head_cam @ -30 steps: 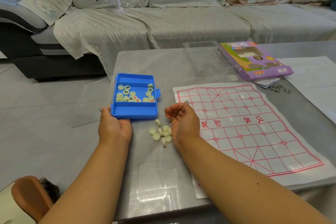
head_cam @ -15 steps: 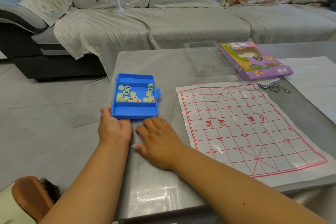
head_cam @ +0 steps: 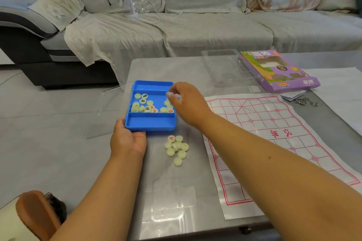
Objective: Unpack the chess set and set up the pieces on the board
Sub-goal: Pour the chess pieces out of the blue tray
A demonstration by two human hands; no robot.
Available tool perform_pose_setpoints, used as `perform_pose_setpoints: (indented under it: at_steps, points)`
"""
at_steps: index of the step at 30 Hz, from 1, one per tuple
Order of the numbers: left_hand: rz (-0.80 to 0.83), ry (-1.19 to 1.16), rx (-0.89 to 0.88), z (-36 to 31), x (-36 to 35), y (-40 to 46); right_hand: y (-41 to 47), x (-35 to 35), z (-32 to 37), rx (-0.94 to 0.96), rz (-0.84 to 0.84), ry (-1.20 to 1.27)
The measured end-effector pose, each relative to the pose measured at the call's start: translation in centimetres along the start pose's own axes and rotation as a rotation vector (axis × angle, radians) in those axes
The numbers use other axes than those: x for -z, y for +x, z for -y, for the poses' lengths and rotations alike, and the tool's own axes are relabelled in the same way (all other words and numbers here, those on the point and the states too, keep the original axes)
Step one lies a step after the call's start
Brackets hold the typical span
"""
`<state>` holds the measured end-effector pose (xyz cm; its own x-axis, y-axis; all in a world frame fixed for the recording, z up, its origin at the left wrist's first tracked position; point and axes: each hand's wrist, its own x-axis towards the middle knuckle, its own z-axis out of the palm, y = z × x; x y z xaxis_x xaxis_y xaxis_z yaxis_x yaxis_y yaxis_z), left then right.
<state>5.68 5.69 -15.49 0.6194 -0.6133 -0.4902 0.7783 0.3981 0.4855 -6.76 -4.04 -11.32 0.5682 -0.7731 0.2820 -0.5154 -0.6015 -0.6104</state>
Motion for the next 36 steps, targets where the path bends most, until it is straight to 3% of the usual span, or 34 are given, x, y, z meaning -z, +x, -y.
perform_pose_setpoints:
  at_steps: [3,6,8,11,17,22,29,36]
  points:
    - [0.022,-0.008,0.031,-0.2,-0.3,0.1,2.0,-1.1,0.3,0.144,0.137,-0.298]
    - [0.025,-0.012,0.057,-0.4,-0.4,0.2,2.9,-1.8,0.2,0.198,0.135,-0.599]
    - [0.020,-0.011,0.053,-0.5,-0.4,0.2,3.1,-2.1,-0.1,0.233,0.099,-0.673]
    - [0.030,-0.028,0.048,-0.5,-0.4,0.3,3.1,-2.3,0.0,0.226,0.007,-0.651]
    - [0.030,-0.011,0.061,0.3,-0.4,0.5,2.7,-2.9,0.5,0.095,0.083,-0.597]
    - [0.017,-0.040,0.046,0.2,-0.3,0.8,2.8,-2.7,0.1,0.100,0.019,-0.612]
    - [-0.032,-0.022,0.008,0.1,-0.1,1.1,3.1,-2.6,0.1,0.056,0.070,-0.481]
    - [0.030,-0.031,0.021,0.7,-0.6,0.6,2.5,-3.9,1.4,0.004,0.146,-0.451]
